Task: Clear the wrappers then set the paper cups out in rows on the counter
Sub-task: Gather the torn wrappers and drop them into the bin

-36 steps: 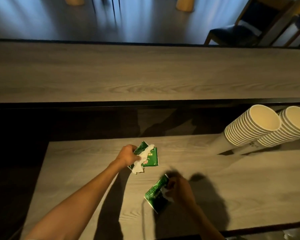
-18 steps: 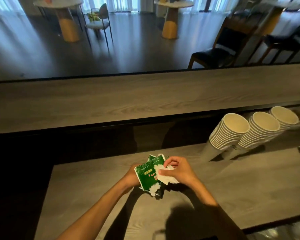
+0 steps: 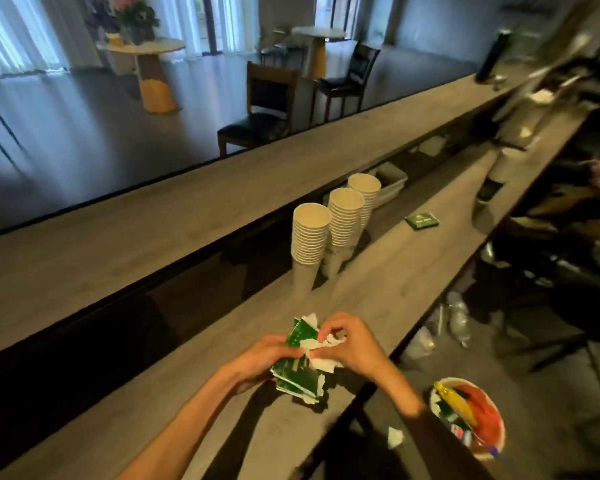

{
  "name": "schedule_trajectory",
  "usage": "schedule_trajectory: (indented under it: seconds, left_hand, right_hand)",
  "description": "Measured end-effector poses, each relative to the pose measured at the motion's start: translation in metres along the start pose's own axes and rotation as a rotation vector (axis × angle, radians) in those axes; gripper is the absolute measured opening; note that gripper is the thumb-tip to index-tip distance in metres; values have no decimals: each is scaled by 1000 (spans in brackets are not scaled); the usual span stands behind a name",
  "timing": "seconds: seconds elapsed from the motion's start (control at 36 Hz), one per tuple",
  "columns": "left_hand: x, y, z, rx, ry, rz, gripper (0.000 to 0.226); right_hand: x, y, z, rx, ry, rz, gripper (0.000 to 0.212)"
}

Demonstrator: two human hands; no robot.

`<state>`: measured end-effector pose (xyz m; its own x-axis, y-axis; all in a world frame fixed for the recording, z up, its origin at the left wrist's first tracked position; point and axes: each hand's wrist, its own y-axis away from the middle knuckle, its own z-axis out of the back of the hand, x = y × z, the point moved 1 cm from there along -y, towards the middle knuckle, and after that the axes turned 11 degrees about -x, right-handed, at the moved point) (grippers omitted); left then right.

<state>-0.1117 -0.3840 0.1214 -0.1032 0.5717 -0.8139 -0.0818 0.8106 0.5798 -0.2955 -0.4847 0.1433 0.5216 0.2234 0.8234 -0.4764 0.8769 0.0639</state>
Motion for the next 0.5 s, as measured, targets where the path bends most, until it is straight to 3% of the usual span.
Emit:
schedule_trajectory:
  seconds: [0.19, 0.5]
  left_hand:
    - [-14, -39, -110, 14, -153, -61, 8]
    - [-26, -70, -303, 146, -94, 75, 34]
  right_hand:
    - [-53, 56, 87, -563, -94, -180, 23]
    - [-147, 119, 168, -832, -109, -405, 19]
